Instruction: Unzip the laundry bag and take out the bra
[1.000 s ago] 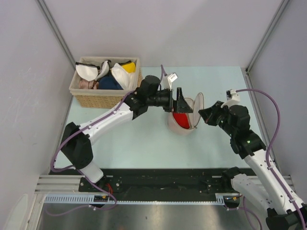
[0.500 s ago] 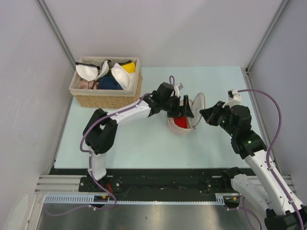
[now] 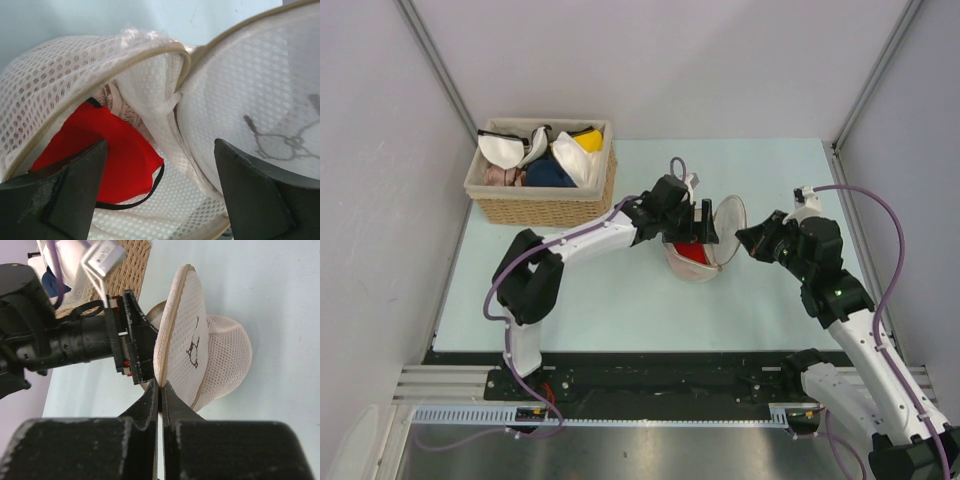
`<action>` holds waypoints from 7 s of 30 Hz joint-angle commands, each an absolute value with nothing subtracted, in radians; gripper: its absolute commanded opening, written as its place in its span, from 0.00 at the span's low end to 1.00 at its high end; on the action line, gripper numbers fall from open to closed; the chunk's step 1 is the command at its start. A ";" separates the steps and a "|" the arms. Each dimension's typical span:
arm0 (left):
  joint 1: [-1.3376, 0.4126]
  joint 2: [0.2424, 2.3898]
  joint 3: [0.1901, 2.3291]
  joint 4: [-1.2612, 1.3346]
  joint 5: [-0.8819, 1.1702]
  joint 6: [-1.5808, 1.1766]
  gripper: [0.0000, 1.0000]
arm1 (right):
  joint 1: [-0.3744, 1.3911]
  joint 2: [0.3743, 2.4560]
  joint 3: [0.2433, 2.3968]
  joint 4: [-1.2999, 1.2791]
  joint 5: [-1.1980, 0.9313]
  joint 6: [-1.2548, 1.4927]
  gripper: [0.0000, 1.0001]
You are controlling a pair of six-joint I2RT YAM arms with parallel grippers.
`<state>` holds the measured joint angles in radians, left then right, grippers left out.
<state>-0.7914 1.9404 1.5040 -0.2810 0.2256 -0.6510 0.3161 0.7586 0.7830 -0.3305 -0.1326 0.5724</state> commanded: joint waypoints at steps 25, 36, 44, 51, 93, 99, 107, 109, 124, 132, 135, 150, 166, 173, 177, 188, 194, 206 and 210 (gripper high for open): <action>-0.907 1.873 1.497 -0.374 -0.152 -0.523 0.68 | 0.298 0.778 0.778 -0.302 -0.169 0.581 0.00; -0.907 1.827 1.528 -0.422 -0.186 -0.503 0.08 | 0.290 0.781 0.775 -0.305 -0.173 0.583 0.00; -0.907 1.700 1.560 -0.446 -0.178 -0.480 0.00 | 0.288 0.778 0.764 -0.304 -0.175 0.586 0.00; -0.907 1.589 1.548 -0.405 -0.169 -0.494 0.00 | 0.287 0.772 0.759 -0.310 -0.176 0.586 0.00; -0.907 1.486 1.675 -0.391 0.017 -0.462 0.01 | 0.308 0.833 0.703 -0.252 -0.213 0.626 0.00; -0.907 1.529 1.709 -0.405 0.029 -0.448 0.00 | 0.345 0.847 0.707 -0.199 -0.207 0.638 0.00; -0.907 1.594 1.684 -0.387 0.100 -0.474 0.00 | 0.351 0.807 0.764 -0.226 -0.173 0.623 0.00; -0.907 1.606 1.684 -0.367 0.142 -0.486 0.00 | 0.365 0.819 0.765 -0.195 -0.193 0.647 0.00; -0.905 1.597 1.738 -0.393 0.138 -0.482 0.00 | 0.520 0.960 0.765 -0.172 -0.104 0.627 0.00; -0.836 1.536 1.770 -0.451 0.034 -0.423 0.00 | 0.512 0.920 0.764 -0.225 -0.064 0.612 0.00; -0.746 1.514 1.767 -0.477 0.092 -0.454 0.01 | 0.500 0.908 0.765 -0.233 -0.072 0.611 0.00; -0.327 1.350 1.589 -0.483 0.115 -0.497 0.00 | 0.491 0.902 0.765 -0.245 -0.075 0.606 0.00; -0.127 1.388 1.641 -0.482 0.184 -0.511 0.00 | 0.477 0.905 0.765 -0.249 -0.075 0.606 0.00; -0.092 1.419 1.834 -0.540 0.123 -0.477 0.00 | 0.466 0.927 0.765 -0.233 -0.100 0.609 0.00; -0.045 1.454 1.913 -0.545 0.133 -0.483 0.00 | 0.465 0.937 0.765 -0.221 -0.113 0.612 0.00; 0.057 1.650 2.086 -0.539 0.089 -0.466 0.00 | 0.387 0.948 0.765 -0.229 -0.179 0.606 0.00; 0.115 1.773 2.114 -0.486 0.089 -0.485 0.01 | 0.264 0.969 0.773 -0.279 -0.201 0.578 0.00; 0.133 1.786 1.801 -0.315 -0.021 -0.483 0.00 | 0.224 1.221 0.810 -0.120 -0.250 0.606 0.00; 0.133 1.795 1.616 -0.231 -0.071 -0.503 0.00 | 0.225 1.250 0.828 -0.117 -0.253 0.594 0.00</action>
